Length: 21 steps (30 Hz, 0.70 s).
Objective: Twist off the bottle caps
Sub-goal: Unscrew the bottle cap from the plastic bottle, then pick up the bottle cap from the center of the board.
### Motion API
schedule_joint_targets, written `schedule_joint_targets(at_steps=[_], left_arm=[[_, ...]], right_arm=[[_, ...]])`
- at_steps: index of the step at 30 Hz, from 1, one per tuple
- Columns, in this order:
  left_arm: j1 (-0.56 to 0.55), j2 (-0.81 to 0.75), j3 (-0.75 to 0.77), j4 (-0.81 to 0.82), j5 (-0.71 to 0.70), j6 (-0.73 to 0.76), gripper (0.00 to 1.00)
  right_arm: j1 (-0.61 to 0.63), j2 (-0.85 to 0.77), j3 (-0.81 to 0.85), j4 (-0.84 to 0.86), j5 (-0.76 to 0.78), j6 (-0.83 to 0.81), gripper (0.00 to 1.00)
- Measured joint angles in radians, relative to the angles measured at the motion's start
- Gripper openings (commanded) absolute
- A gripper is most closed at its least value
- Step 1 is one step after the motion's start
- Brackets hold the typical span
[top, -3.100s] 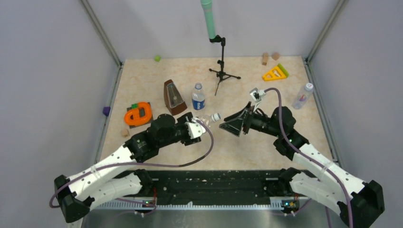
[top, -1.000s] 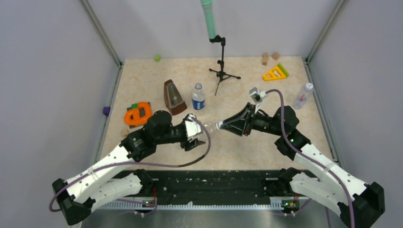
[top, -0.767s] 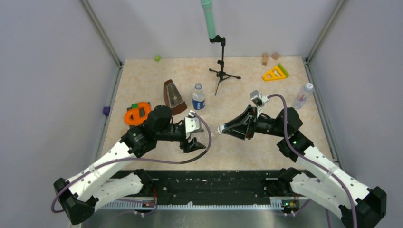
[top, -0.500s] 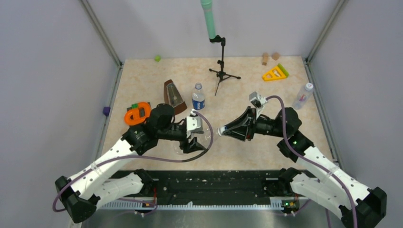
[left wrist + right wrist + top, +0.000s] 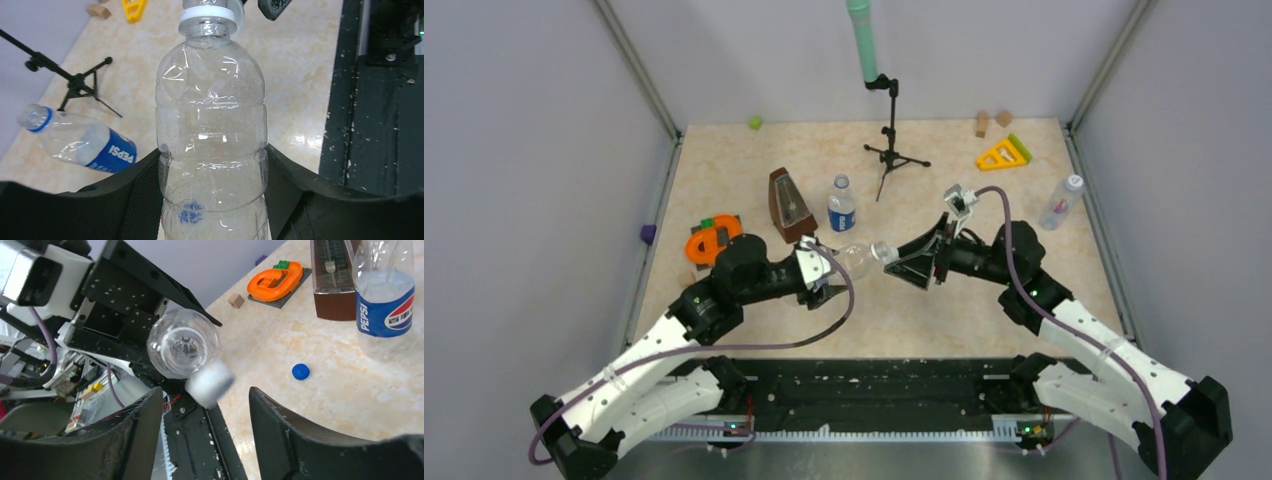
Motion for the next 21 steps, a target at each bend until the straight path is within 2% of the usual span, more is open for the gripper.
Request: schedule_joint_targets(at_steps=[6,16,21], left_arm=[[0.0,-0.046,-0.008,0.015,-0.085,0.049,0.0],[0.0,-0.057,-0.037,0.008,-0.182,0.11,0.0],[-0.001,-0.053,-0.037,0.008,-0.202,0.116,0.0]], right_arm=[[0.0,0.013,0.0,0.025,0.043,0.103,0.68],[0.0,-0.018,-0.027,0.107,0.129,0.228,0.68],[0.0,-0.032,-0.03,0.06,0.238,0.239,0.68]])
